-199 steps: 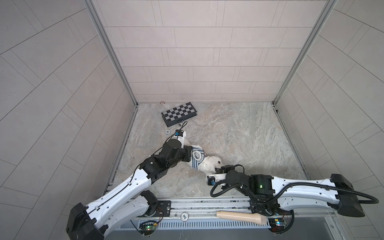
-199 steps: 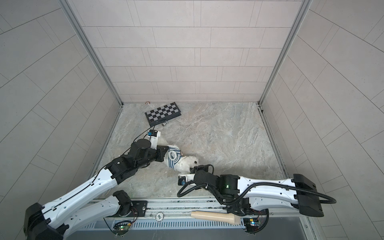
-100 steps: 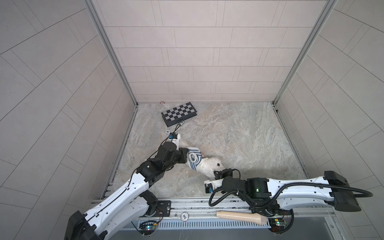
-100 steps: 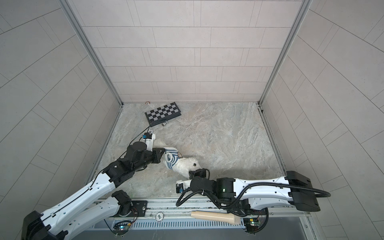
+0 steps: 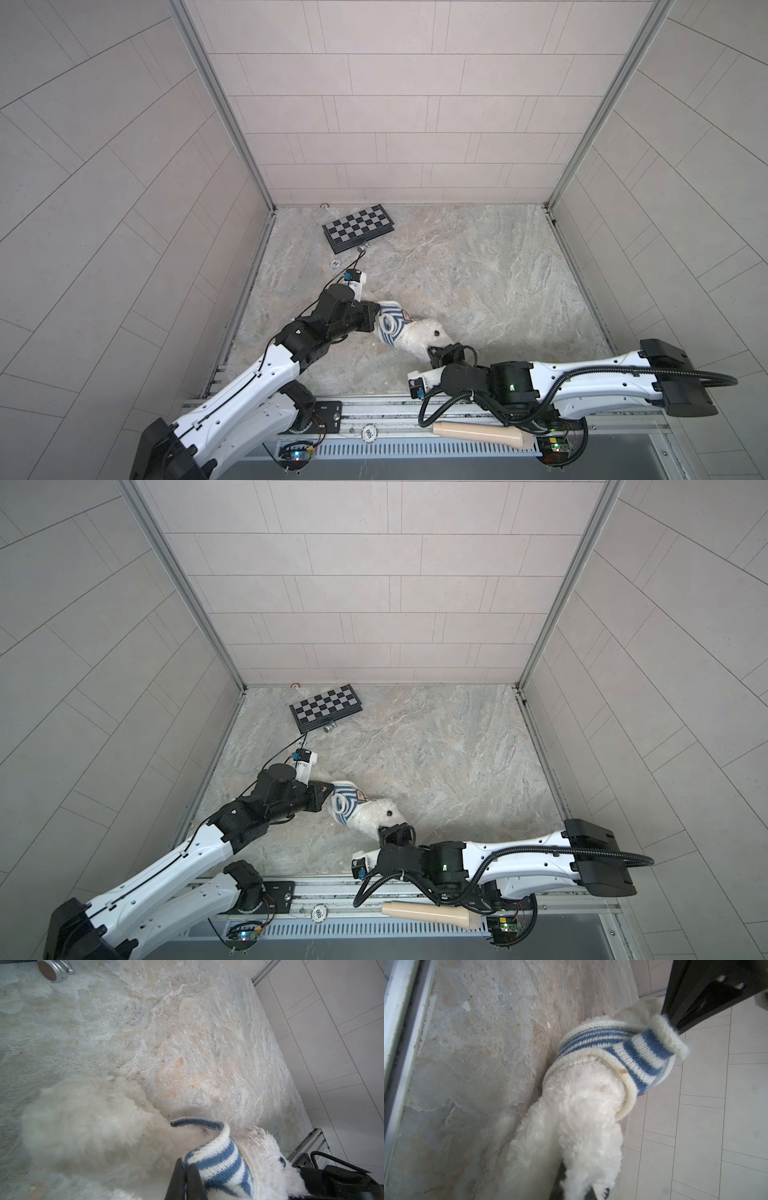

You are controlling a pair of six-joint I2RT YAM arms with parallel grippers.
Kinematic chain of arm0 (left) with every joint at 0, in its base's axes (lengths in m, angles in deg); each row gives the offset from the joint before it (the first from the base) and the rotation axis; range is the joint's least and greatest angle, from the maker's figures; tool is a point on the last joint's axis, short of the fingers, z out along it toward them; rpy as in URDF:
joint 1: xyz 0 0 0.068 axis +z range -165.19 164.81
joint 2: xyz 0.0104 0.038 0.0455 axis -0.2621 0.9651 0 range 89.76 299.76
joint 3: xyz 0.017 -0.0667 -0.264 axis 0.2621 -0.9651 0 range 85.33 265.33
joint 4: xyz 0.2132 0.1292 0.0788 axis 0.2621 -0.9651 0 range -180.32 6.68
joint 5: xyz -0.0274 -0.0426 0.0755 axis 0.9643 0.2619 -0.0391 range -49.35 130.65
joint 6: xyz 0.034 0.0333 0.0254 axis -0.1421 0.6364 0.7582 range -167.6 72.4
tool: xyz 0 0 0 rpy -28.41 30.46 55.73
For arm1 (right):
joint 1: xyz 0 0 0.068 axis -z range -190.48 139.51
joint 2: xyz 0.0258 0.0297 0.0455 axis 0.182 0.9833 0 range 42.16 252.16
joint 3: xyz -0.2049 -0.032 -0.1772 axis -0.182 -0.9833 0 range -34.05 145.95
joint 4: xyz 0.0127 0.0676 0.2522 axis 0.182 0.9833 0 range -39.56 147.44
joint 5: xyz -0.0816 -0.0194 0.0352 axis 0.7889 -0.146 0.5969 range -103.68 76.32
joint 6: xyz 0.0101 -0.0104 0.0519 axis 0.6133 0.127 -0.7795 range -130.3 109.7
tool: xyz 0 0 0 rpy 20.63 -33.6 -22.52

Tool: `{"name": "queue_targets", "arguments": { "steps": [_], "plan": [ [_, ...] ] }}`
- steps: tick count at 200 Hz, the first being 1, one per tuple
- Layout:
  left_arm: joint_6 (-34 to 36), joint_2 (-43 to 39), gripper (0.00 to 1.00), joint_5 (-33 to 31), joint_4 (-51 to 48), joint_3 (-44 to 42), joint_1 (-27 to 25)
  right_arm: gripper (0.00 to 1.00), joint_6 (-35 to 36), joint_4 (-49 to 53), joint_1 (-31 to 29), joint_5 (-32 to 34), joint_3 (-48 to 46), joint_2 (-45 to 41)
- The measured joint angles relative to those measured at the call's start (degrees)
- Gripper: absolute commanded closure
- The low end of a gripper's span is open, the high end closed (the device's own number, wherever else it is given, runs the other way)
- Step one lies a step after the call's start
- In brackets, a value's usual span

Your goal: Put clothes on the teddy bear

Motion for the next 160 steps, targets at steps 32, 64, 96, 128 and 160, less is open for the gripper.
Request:
{"name": "queue_targets", "arguments": {
  "steps": [32,64,96,128,160],
  "plan": [
    [-0.57,-1.73,1.0,-1.31,-1.97,-0.33,0.79,1.0,0.66,-1.07,-0.42,1.25,-0.76,-0.92],
    [-0.42,-2.05,0.99,0.83,-1.77,-0.44,1.6,1.0,1.38,-2.86,-0.48,1.68,-1.09,-0.98],
    [0.83,0.72,0.89,4.48,-1.77,-0.44,1.64,1.0,1.55,-3.13,-0.52,1.6,-2.58,-1.88],
    [3.56,-0.15,0.76,5.6,-2.99,-0.02,0.92,1.0,1.11,-3.1,-0.42,0.52,-2.78,-4.63],
    [6.08,-2.45,0.74,6.14,-4.76,1.03,0.55,1.0,0.35,-3.15,1.09,-1.86,-2.78,-7.3]
  ]
}}
